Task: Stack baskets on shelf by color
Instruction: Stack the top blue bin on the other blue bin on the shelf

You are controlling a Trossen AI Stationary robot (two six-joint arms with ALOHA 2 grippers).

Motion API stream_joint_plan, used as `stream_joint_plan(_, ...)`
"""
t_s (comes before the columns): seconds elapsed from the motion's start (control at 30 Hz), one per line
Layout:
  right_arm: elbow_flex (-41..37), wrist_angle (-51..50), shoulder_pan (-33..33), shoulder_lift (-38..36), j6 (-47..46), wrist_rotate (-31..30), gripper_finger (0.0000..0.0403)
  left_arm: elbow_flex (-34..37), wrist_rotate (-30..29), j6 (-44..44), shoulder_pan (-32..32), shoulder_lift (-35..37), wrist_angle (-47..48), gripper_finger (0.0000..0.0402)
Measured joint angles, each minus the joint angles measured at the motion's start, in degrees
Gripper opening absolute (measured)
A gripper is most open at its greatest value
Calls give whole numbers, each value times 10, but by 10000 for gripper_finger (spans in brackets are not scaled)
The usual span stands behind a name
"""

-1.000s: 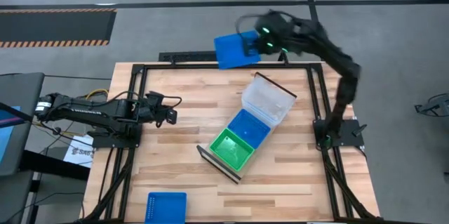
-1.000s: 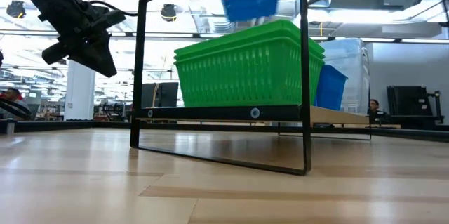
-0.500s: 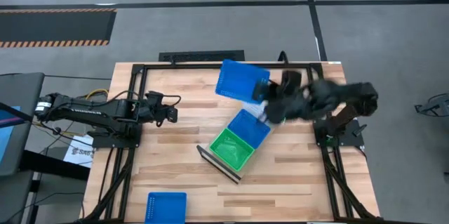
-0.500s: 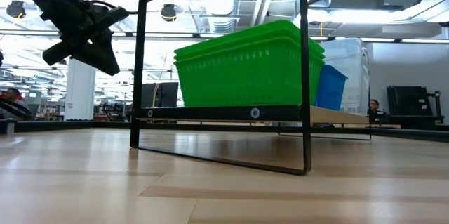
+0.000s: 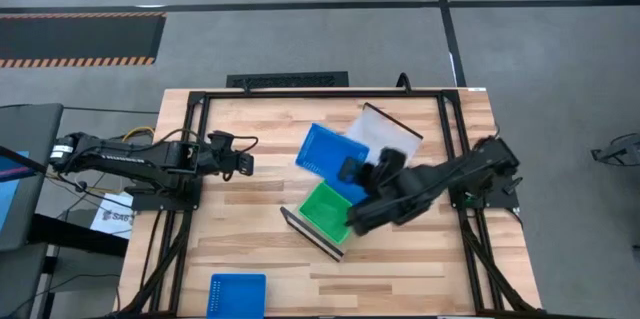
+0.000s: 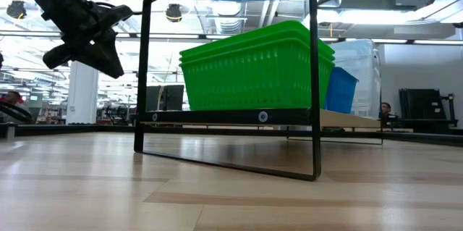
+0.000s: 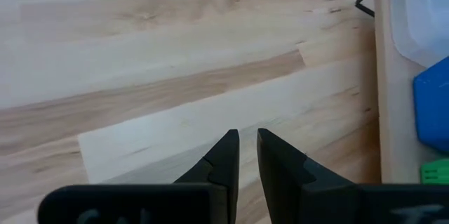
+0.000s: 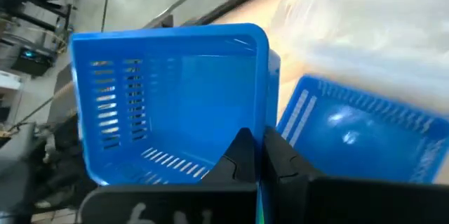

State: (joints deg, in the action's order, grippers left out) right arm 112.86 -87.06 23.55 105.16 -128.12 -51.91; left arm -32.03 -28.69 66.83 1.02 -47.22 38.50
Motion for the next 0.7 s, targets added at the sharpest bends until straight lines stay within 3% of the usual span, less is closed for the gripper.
stream_joint_plan(0.23, -22, -29, 24, -126, 63, 68, 4, 0, 21, -2, 0, 0, -11, 39)
stream_joint_plan(0.37, -89, -32, 45, -208, 36, 106, 3, 0, 20, -1, 0, 0, -11, 39)
stream_joint_plan(0.57, -205, 37, 69, -216, -5, 196, 3, 0, 26, -1, 0, 0, -12, 39)
stream_joint_plan(0.7, -216, 24, 50, -206, -3, 188, 3, 0, 26, 2, 0, 0, -13, 39)
